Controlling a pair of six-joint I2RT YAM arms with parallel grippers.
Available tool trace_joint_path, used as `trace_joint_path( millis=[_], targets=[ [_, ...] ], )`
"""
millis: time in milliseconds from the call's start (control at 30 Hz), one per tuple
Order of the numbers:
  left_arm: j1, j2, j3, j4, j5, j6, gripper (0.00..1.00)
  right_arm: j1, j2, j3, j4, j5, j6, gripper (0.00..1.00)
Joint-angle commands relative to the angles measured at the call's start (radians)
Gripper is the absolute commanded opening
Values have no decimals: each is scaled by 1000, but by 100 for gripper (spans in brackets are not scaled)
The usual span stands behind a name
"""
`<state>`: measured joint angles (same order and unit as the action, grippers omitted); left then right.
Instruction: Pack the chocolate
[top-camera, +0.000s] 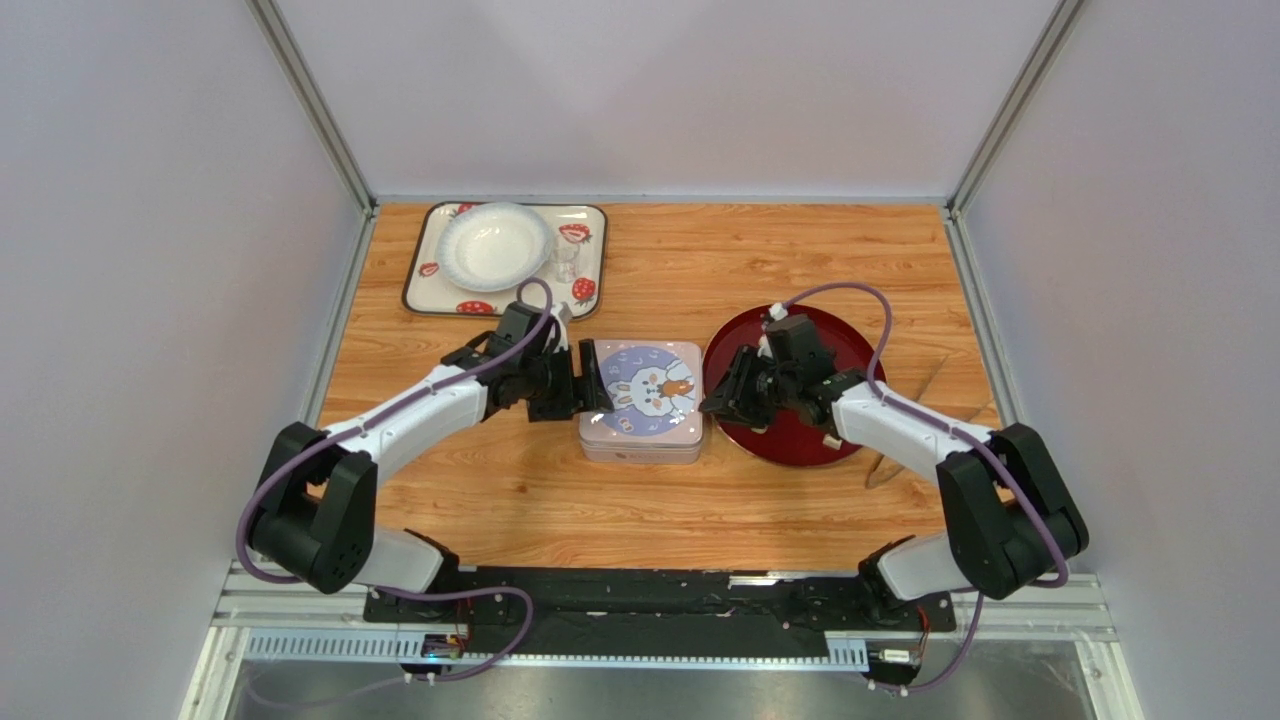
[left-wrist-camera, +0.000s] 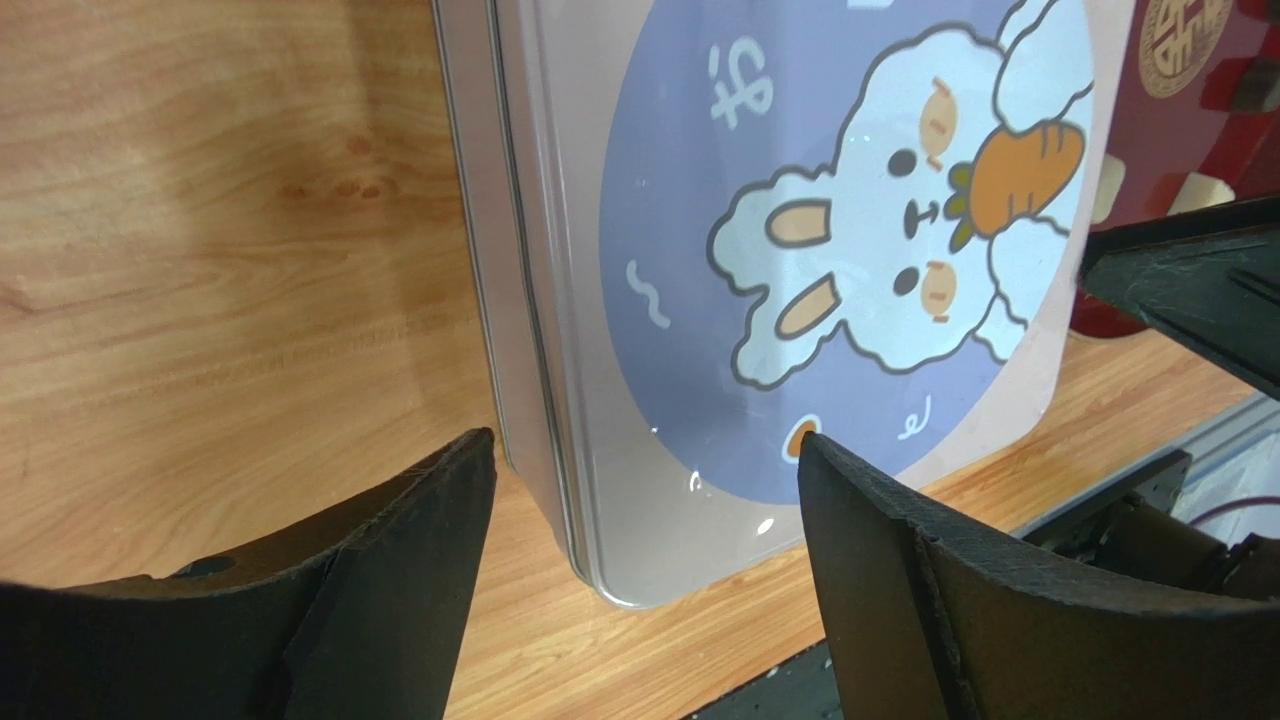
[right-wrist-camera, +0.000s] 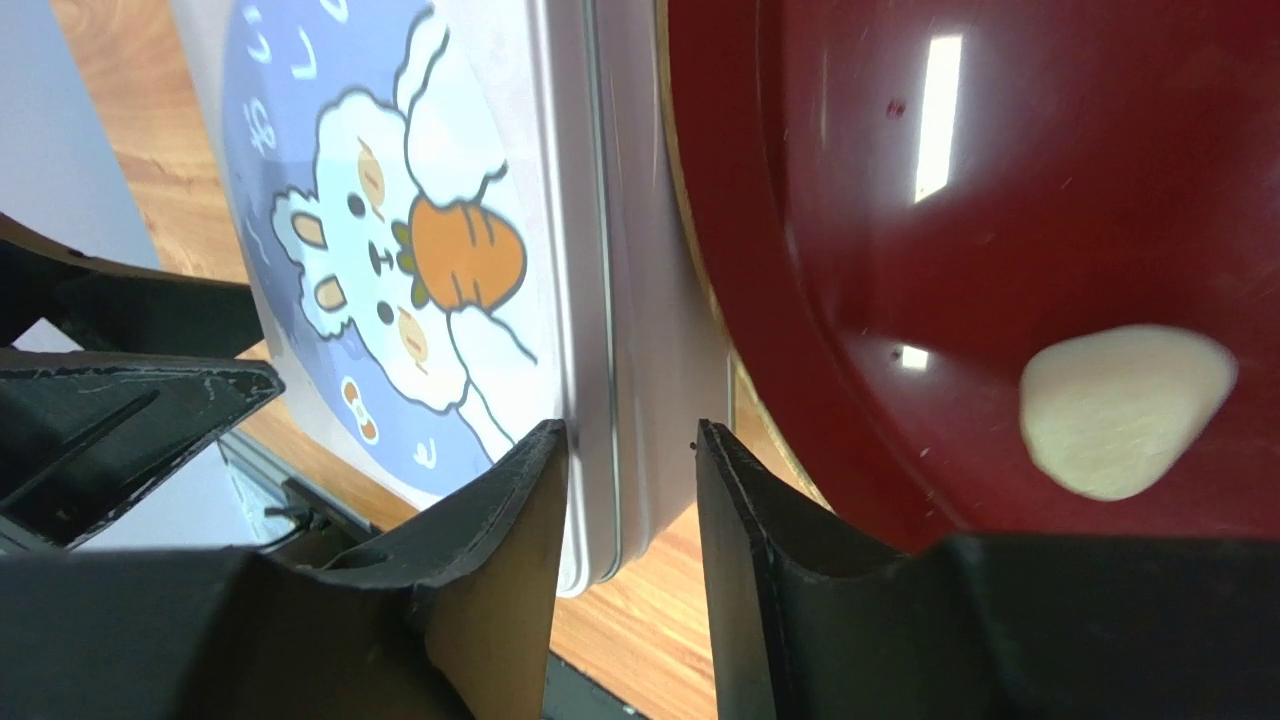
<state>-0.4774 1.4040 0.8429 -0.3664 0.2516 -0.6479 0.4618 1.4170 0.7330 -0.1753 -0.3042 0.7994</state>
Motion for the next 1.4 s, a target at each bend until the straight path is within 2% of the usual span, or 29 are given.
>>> trace_joint_path(
  millis=[0,367,567,733,867,1067,1133,1300,1367],
  targets=[
    [-23,-57,-37,1,0,-4,81,44,-29,-29,33,-24,44,40],
    [-52,-134,-178,64,31,-75,69,89,-75,-142,25,10,113,38],
    [-53,-112,-217,113,44,-110,61,89,-21,-170,33,11,113,36],
    [-56,-123,-254,127,11,-150,60,89,-4,-233,51,11,141,34],
    [-56,-148,-300,136,-21,-185,47,89,-12,-245,63,11,138,34],
    [-55,-151,-367,188,-37,-272,31,89,-49,-175,23,22,107,34],
    [-55,-155,-393,204,-46,-309,17,89,-61,-155,11,19,100,34],
    [-55,-198,-438,225,-69,-383,11,90,-75,-124,-9,7,87,34],
    [-52,-218,-461,239,-69,-403,5,89,-79,-115,-15,7,78,34]
  ],
)
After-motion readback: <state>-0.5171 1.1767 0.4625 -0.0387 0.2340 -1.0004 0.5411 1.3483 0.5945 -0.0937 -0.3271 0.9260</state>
